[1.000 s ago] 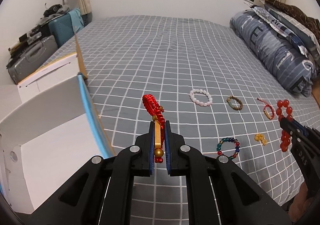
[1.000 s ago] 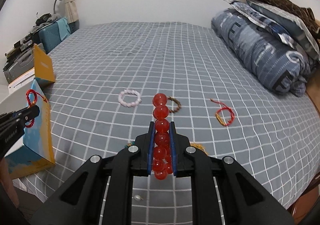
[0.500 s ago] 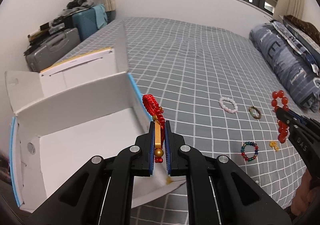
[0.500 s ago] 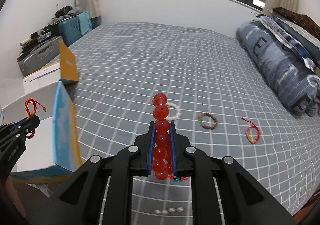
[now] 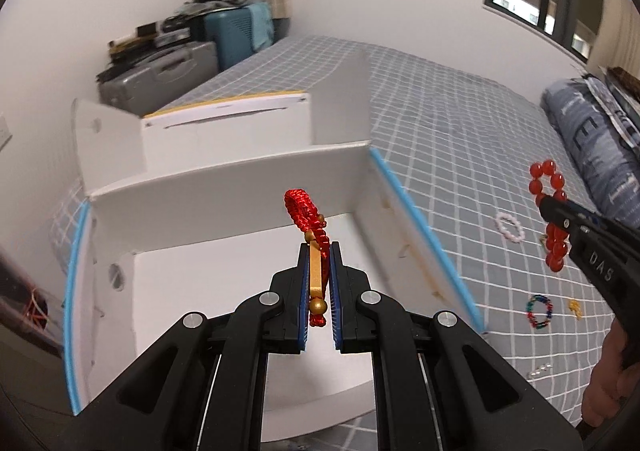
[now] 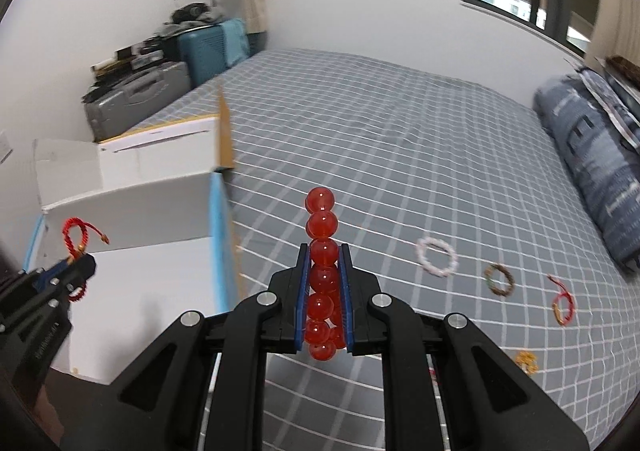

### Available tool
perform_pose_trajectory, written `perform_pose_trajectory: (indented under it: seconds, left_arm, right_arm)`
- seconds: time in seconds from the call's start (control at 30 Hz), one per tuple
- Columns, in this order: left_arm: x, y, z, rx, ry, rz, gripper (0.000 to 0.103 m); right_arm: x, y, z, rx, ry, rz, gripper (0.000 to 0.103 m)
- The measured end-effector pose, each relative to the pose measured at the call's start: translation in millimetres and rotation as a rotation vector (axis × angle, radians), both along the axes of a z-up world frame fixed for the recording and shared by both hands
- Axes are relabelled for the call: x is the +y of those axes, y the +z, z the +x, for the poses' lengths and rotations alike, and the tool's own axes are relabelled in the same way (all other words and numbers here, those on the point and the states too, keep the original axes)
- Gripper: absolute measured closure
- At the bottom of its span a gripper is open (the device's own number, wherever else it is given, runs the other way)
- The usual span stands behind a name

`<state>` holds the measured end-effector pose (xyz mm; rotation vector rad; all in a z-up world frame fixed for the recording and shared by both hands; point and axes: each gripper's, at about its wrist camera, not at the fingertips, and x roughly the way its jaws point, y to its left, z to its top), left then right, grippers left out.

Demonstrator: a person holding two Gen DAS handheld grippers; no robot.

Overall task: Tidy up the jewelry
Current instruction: 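Carry both held bracelets over the open white box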

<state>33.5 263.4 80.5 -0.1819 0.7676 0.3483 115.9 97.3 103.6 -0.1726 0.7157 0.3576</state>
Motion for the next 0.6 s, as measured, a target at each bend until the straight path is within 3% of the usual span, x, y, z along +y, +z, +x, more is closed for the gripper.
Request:
perform_pose_trajectory:
  seconds: [0.27,0.6]
  left_arm:
    - [47.0,-11.1,-22.5,0.019,0.085,-0.008,0.095]
    - [90.1,-40.5,-33.1,0.099,0.168,-0.054,0.095]
  right_arm:
    - [62.1,-4.0,-11.7,0.002,0.107,-0.004,0.090]
    - [124.2,-37.4,-13.8,0.088,0.205,-0.032,0.090]
